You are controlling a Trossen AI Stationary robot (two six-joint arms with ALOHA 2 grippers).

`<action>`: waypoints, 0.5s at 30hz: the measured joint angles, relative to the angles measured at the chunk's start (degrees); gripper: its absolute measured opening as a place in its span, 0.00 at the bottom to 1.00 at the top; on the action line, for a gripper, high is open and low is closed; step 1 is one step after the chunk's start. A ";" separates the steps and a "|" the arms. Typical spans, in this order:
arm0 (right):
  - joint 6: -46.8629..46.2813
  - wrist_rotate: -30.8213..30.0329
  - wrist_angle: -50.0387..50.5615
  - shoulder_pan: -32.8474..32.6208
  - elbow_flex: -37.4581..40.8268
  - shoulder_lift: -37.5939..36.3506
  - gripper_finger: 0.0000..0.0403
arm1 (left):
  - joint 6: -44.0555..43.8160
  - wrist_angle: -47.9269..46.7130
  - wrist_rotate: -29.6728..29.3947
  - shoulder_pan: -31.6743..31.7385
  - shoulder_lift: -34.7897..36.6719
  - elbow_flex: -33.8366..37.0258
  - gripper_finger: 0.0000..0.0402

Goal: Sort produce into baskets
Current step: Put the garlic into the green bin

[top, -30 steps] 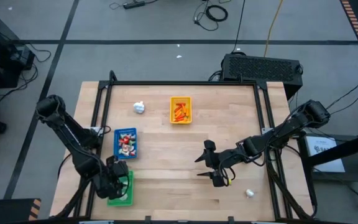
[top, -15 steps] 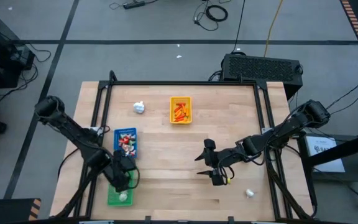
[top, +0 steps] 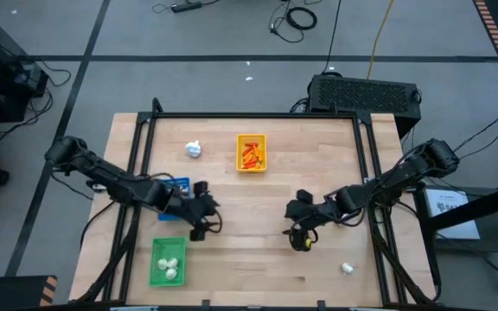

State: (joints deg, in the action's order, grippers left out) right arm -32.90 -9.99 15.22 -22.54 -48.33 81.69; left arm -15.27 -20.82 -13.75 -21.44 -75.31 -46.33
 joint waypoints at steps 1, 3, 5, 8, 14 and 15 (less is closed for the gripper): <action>-2.95 0.64 2.66 -0.02 0.00 0.00 0.64 | 2.70 3.10 0.02 0.89 -0.12 0.34 0.71; -8.75 3.91 7.70 -0.02 0.01 0.00 0.64 | 8.51 8.19 0.05 2.40 -0.25 1.02 0.71; -15.93 8.23 12.03 -0.07 -0.01 0.00 0.64 | 13.49 12.16 0.01 3.77 -0.65 1.60 0.71; -25.80 15.44 16.95 -1.15 0.00 0.00 0.64 | 17.47 15.37 -0.05 5.77 -1.53 1.77 0.71; -39.93 24.89 20.63 -6.63 0.01 0.00 0.64 | 21.16 23.83 1.74 8.09 -4.90 1.77 0.71; -41.89 25.50 20.75 -7.63 0.02 0.00 0.64 | 22.14 24.81 2.59 8.25 -5.57 1.77 0.71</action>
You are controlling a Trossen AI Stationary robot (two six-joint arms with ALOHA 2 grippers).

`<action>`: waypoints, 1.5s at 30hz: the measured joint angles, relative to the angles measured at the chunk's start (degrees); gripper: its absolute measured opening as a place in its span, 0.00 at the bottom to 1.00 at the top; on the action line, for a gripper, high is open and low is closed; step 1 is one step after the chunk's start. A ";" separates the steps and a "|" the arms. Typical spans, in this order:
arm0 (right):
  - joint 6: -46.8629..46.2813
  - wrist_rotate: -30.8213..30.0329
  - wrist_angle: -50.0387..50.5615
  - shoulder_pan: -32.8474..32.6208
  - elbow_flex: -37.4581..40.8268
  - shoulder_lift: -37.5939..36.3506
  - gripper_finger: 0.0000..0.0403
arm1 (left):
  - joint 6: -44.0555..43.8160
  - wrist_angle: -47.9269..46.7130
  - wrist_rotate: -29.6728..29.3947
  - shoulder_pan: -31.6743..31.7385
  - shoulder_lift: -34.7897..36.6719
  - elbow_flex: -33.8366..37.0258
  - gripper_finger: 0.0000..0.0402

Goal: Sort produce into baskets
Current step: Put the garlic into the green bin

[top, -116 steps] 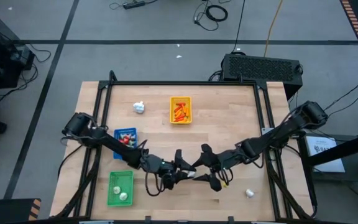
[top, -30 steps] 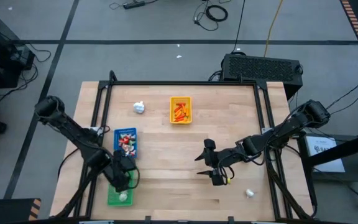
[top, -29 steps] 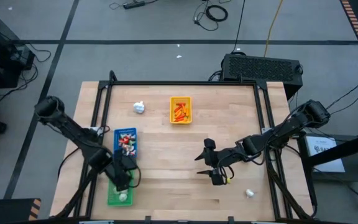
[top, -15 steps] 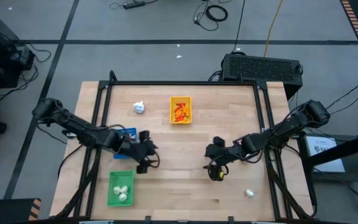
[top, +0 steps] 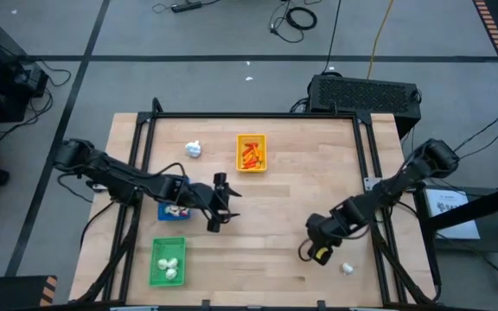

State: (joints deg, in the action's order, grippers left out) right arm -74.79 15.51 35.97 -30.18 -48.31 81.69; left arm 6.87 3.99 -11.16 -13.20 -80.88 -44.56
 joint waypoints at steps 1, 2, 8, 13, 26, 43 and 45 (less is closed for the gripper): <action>-1.87 0.03 0.00 -0.95 -0.02 0.00 0.64 | 0.83 0.94 0.72 0.11 -0.70 0.00 0.71; -3.49 0.03 0.05 -1.75 -0.02 0.00 0.64 | 1.20 2.01 1.02 0.09 -1.31 0.00 0.71; -6.69 -0.21 4.11 -5.05 0.00 0.00 0.64 | 2.57 8.70 1.20 0.07 -4.04 0.00 0.71; -2.28 -5.02 11.18 -4.96 -0.02 -0.41 0.64 | 3.59 16.09 2.67 0.07 -7.11 -0.02 0.71; 2.89 -13.13 26.94 -1.00 -0.02 -5.01 0.64 | 0.94 20.69 5.24 0.07 -13.15 -0.02 0.71; -34.09 -6.63 9.41 -18.50 -0.02 -0.56 0.64 | 2.60 22.21 5.44 0.85 -13.14 -0.02 0.71; -34.05 -6.62 6.26 -20.09 -0.02 0.99 0.64 | 2.94 22.52 5.43 0.87 -13.14 -0.02 0.71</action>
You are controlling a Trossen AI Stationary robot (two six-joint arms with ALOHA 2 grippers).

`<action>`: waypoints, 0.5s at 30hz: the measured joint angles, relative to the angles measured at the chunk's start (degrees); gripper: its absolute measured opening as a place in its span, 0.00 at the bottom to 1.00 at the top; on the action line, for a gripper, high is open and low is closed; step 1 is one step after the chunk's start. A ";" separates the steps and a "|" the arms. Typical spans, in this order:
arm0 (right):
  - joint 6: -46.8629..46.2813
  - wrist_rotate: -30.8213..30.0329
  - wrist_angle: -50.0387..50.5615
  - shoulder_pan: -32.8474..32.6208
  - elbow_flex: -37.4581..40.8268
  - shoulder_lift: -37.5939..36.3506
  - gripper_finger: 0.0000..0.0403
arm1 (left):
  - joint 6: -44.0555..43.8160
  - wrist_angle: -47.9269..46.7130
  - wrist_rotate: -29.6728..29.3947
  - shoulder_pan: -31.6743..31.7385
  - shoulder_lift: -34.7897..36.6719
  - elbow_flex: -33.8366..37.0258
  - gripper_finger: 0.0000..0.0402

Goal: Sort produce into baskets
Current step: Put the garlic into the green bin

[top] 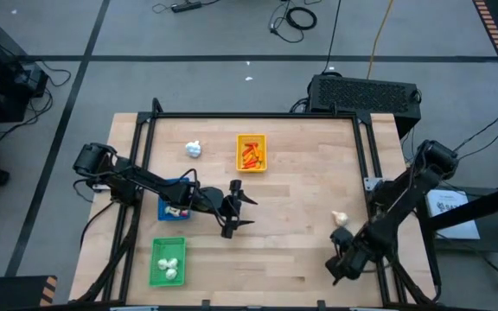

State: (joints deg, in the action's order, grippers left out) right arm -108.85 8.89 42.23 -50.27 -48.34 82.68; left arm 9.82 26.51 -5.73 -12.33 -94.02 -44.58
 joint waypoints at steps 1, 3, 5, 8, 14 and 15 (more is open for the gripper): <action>0.14 0.02 -1.75 -0.60 0.00 0.71 0.64 | 0.01 0.13 0.00 0.15 0.00 0.00 0.71; -0.60 0.04 -4.57 -1.67 0.00 1.94 0.64 | -0.02 0.14 -0.01 0.33 0.00 0.00 0.71; -2.44 0.09 -4.70 -2.44 0.00 2.98 0.64 | -0.29 0.10 0.06 0.59 0.00 0.00 0.71; -4.33 0.04 -3.87 -3.49 0.00 4.58 0.64 | -0.32 0.12 1.32 0.87 0.00 0.00 0.71; -4.12 0.14 -4.49 -4.39 0.00 6.76 0.64 | -0.48 0.10 2.44 0.84 0.00 0.00 0.71; -3.98 0.12 -4.41 -4.39 0.00 6.96 0.64 | -0.48 0.12 2.52 0.84 0.00 0.00 0.71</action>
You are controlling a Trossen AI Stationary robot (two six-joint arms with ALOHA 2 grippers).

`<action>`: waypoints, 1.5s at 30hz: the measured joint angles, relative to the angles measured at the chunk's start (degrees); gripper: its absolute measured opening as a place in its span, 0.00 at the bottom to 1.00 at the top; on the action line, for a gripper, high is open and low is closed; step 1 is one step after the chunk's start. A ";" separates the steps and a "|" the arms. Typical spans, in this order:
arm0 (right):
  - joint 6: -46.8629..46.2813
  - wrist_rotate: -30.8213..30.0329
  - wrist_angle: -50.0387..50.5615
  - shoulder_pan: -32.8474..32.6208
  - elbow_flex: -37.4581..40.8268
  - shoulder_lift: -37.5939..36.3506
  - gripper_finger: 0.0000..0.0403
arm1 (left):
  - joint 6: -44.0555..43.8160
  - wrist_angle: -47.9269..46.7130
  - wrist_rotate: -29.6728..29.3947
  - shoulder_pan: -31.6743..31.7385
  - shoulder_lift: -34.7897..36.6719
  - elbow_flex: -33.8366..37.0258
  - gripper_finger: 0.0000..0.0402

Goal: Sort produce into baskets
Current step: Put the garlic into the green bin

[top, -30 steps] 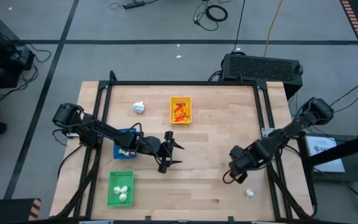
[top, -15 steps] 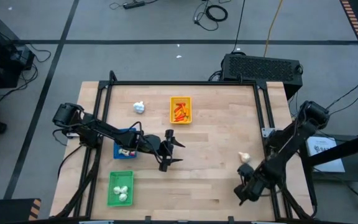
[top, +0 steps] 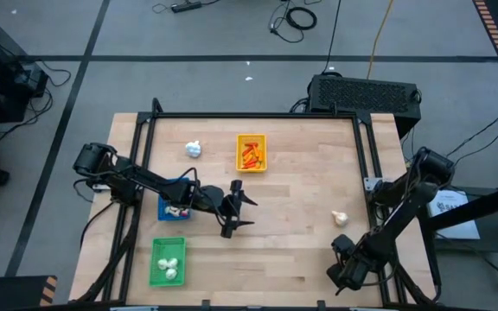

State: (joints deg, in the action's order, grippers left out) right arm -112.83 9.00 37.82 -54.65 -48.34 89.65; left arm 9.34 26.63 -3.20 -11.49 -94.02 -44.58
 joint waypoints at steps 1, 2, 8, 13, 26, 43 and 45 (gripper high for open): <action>0.22 0.01 0.15 0.00 0.00 0.21 0.63 | 0.00 -0.02 -0.02 0.02 0.00 0.00 0.71; 0.70 -0.01 0.42 0.02 0.00 0.40 0.63 | 0.00 -0.01 -0.02 0.02 0.00 0.00 0.71; 3.04 -0.09 0.97 0.07 0.00 1.65 0.51 | -0.01 -0.02 -0.02 0.11 0.00 0.00 0.71; 4.71 0.00 0.58 0.18 0.00 1.70 0.36 | -0.06 -0.02 -0.02 0.11 0.00 0.00 0.71; 14.29 -11.97 -4.00 4.39 0.00 -1.27 0.22 | -3.06 4.52 2.97 0.02 -0.89 -0.05 0.71; 71.17 -43.20 -48.07 19.86 0.00 -1.35 0.24 | -2.58 24.18 7.19 -4.40 -9.85 -0.78 0.71; 73.06 -42.65 -49.39 20.94 -0.01 -1.35 0.24 | -2.58 25.07 7.09 -4.53 -10.23 -1.17 0.71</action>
State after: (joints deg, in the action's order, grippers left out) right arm -39.77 -33.65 -11.57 -33.71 -48.35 88.29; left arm 6.76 51.71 3.89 -16.02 -104.25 -45.74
